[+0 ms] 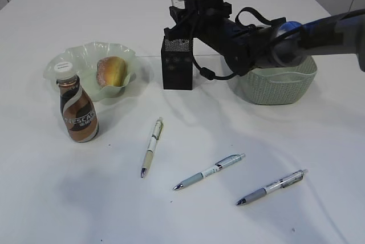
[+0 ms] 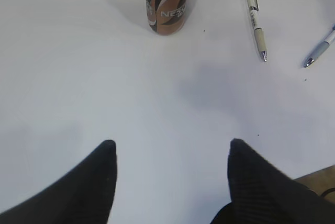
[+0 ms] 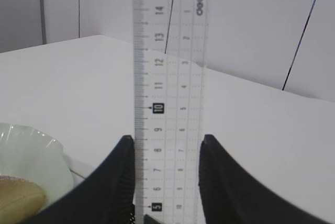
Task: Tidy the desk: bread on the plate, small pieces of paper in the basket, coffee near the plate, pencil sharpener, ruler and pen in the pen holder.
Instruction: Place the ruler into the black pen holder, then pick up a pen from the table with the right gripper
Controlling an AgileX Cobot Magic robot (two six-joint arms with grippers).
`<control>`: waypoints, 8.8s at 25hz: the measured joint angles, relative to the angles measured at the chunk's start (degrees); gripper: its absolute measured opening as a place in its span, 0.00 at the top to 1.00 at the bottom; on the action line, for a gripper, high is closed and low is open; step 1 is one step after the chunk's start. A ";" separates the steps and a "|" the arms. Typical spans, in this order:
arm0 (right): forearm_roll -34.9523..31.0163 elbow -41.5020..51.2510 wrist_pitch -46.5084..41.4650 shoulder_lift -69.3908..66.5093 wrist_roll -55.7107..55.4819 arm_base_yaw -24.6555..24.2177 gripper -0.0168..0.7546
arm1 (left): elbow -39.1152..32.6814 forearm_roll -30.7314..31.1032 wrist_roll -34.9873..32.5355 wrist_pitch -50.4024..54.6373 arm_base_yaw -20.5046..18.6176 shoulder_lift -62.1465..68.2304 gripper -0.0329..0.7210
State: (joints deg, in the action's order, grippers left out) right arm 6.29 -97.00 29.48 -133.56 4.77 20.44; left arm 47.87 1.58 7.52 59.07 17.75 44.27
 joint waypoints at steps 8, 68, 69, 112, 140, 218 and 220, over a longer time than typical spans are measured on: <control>0.00 -2.97 -1.33 -2.61 -2.46 -0.10 0.59 | 0.00 0.00 0.00 -0.34 0.00 0.00 0.34; 3.17 -5.31 -7.10 -4.79 -7.72 -0.10 0.55 | 0.00 -0.86 0.00 -2.13 0.00 0.00 0.34; 3.17 -5.31 -7.10 -4.79 -7.72 -0.10 0.53 | 0.00 -0.85 0.00 -2.13 0.00 0.00 0.34; -3.77 -9.72 -71.76 17.05 -12.11 -0.10 0.49 | 0.00 -1.06 0.00 -1.22 0.00 0.00 0.34; -19.28 -18.68 -100.83 19.79 -16.12 -0.10 0.50 | 0.00 -1.06 0.04 9.91 0.00 0.00 0.34; -8.92 29.30 -92.58 31.04 -67.77 -0.10 0.50 | 0.00 3.03 0.04 12.22 0.00 0.00 0.34; -8.92 29.30 -91.89 30.62 -67.51 -0.10 0.50 | 0.00 3.03 0.04 12.22 0.00 0.00 0.34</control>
State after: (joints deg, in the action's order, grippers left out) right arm -2.62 -67.70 -62.42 -102.93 -62.74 20.34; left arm 47.87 4.61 7.56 71.29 17.75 44.27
